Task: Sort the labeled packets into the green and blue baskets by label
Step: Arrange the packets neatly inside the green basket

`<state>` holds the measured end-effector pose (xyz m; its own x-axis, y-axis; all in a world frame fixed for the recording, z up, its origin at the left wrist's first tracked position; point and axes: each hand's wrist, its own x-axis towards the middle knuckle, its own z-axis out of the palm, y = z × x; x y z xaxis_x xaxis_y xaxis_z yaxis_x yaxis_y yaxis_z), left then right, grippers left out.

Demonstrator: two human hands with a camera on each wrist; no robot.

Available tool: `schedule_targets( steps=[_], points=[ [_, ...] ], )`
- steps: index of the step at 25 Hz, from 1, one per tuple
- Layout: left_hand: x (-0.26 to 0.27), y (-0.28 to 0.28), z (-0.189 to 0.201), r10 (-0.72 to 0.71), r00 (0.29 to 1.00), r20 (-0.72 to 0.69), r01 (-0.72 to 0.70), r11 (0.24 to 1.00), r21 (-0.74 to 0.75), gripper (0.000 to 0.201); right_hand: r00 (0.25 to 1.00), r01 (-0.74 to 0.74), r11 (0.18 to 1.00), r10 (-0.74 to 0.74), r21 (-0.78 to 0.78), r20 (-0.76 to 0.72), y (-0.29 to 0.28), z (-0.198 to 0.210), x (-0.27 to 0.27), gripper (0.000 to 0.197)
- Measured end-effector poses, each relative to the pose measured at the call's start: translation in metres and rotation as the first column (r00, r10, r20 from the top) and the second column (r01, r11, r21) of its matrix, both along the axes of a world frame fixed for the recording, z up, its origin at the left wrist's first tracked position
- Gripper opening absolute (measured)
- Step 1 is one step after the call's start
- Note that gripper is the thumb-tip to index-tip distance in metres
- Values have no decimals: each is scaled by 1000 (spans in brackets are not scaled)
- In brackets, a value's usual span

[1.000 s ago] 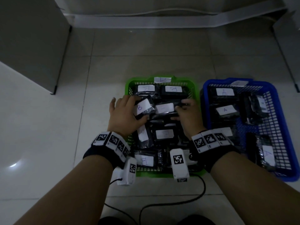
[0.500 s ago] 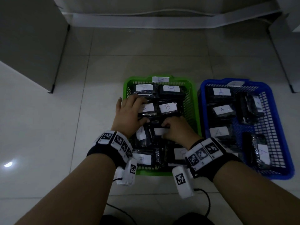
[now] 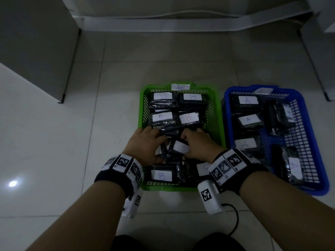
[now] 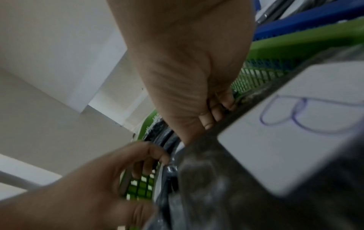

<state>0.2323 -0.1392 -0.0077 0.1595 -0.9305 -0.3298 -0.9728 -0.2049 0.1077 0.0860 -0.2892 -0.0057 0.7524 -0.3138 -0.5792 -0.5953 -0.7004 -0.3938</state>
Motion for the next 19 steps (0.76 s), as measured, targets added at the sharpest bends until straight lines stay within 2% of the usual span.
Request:
schedule_targets(
  steps=[2,4,6,10,13,16,19],
  points=[
    [2,1,4,-13,1000,8,14,999,-49,70,998,52,998,-53,34,20,-7,2,1,53],
    [4,7,4,-26,999,-23,24,993,-111,62,990,114,984,-124,134,69,-13,9,1,37],
    [5,9,2,-24,999,-47,17,989,-149,52,986,127,969,-147,211,83,-12,14,3,29],
    [3,11,-2,-25,998,-52,15,983,-185,56,996,85,967,-85,242,-8,7,11,10,29],
    [5,15,-6,-2,998,-63,-10,984,-179,58,976,202,898,-219,391,1,10,5,10,25],
    [3,12,-4,32,998,-62,-42,987,-157,60,927,316,885,-365,343,87,0,10,9,23],
    [-2,3,1,22,998,-60,-29,993,-115,60,926,296,936,-331,191,184,-15,22,10,17]
  ],
)
